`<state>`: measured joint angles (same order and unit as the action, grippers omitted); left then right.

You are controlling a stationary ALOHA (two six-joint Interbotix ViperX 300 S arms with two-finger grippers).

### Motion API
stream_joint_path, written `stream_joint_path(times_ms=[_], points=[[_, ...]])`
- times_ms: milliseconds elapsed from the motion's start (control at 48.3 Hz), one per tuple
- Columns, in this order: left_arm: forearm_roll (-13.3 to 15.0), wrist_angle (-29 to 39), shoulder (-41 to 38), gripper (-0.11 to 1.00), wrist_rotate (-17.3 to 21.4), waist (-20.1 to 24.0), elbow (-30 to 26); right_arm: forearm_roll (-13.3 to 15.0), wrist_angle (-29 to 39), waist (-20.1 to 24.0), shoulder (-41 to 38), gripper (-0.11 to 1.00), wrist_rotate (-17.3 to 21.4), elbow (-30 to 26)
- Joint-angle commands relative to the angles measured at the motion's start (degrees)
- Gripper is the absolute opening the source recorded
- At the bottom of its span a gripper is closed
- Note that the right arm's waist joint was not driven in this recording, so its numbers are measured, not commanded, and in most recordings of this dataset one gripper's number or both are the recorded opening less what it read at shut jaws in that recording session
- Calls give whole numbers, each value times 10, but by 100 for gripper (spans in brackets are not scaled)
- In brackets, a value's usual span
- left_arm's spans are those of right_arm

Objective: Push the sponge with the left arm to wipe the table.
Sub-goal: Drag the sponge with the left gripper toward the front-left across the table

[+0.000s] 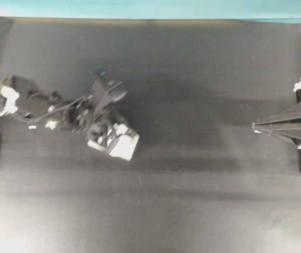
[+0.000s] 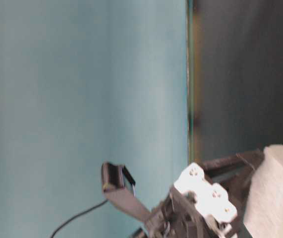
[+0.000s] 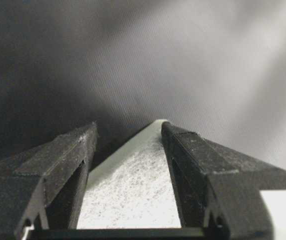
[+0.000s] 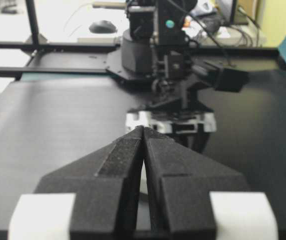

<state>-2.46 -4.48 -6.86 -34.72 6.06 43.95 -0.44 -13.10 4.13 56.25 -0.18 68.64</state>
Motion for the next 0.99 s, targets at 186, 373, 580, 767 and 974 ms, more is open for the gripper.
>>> stream_joint_path(times_ms=[186, 373, 580, 767, 974], points=[[-1, -11, 26, 51, -19, -60, 27, -2, -5, 0, -4, 0, 3, -4], [-1, -11, 43, 51, -46, -97, 54, -1, -6, 0, -4, 0, 3, -4], [-2, -11, 67, 51, -67, -135, 81, -2, -5, 0, -3, 0, 3, -4], [-2, -16, 77, 51, -76, -178, 107, -3, -6, 0, -3, 0, 3, -3], [-1, -31, 96, 51, -83, -223, 127, -3, -6, 0, -4, 0, 4, -4]])
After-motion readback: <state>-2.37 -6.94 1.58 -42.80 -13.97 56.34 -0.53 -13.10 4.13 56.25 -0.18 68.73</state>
